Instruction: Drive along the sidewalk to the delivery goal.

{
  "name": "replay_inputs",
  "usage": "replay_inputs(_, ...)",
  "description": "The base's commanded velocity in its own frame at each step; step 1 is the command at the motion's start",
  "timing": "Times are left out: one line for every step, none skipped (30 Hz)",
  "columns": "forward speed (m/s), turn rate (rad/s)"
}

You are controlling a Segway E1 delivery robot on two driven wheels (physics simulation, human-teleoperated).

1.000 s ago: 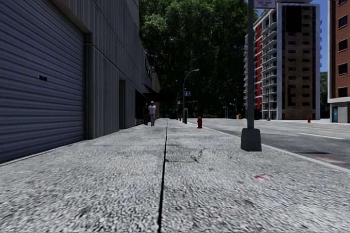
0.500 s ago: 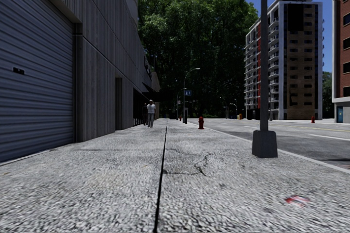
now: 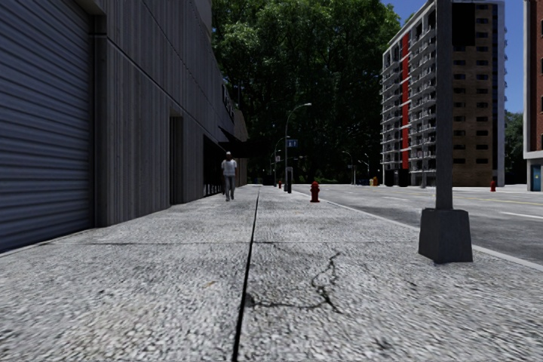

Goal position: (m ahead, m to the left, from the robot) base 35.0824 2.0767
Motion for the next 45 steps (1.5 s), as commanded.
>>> replay_inputs(1.61,0.0)
replay_inputs(1.61,0.0)
replay_inputs(1.61,0.0)
replay_inputs(1.61,0.0)
replay_inputs(1.61,0.0)
replay_inputs(1.62,0.0)
replay_inputs(1.62,0.0)
replay_inputs(1.62,0.0)
replay_inputs(1.62,0.0)
replay_inputs(1.62,0.0)
replay_inputs(1.62,0.0)
replay_inputs(1.62,0.0)
replay_inputs(1.63,0.0)
replay_inputs(1.63,0.0)
replay_inputs(1.63,0.0)
replay_inputs(1.63,0.0)
replay_inputs(1.63,0.0)
replay_inputs(1.63,0.0)
replay_inputs(1.63,0.0)
replay_inputs(1.63,0.0)
replay_inputs(1.63,0.0)
replay_inputs(1.63,0.0)
replay_inputs(1.63,0.0)
replay_inputs(1.63,0.0)
replay_inputs(1.63,0.0)
replay_inputs(1.63,0.0)
replay_inputs(1.63,0.0)
replay_inputs(1.63,0.0)
replay_inputs(1.63,0.0)
replay_inputs(1.63,0.0)
replay_inputs(1.63,0.0)
replay_inputs(1.63,0.0)
replay_inputs(1.63,0.0)
replay_inputs(1.63,0.0)
replay_inputs(1.63,0.0)
replay_inputs(1.63,0.0)
replay_inputs(1.63,0.0)
replay_inputs(1.63,0.0)
replay_inputs(1.63,0.0)
replay_inputs(1.63,0.0)
replay_inputs(1.63,0.0)
replay_inputs(1.63,0.0)
replay_inputs(1.63,0.0)
replay_inputs(1.63,0.0)
replay_inputs(1.63,0.0)
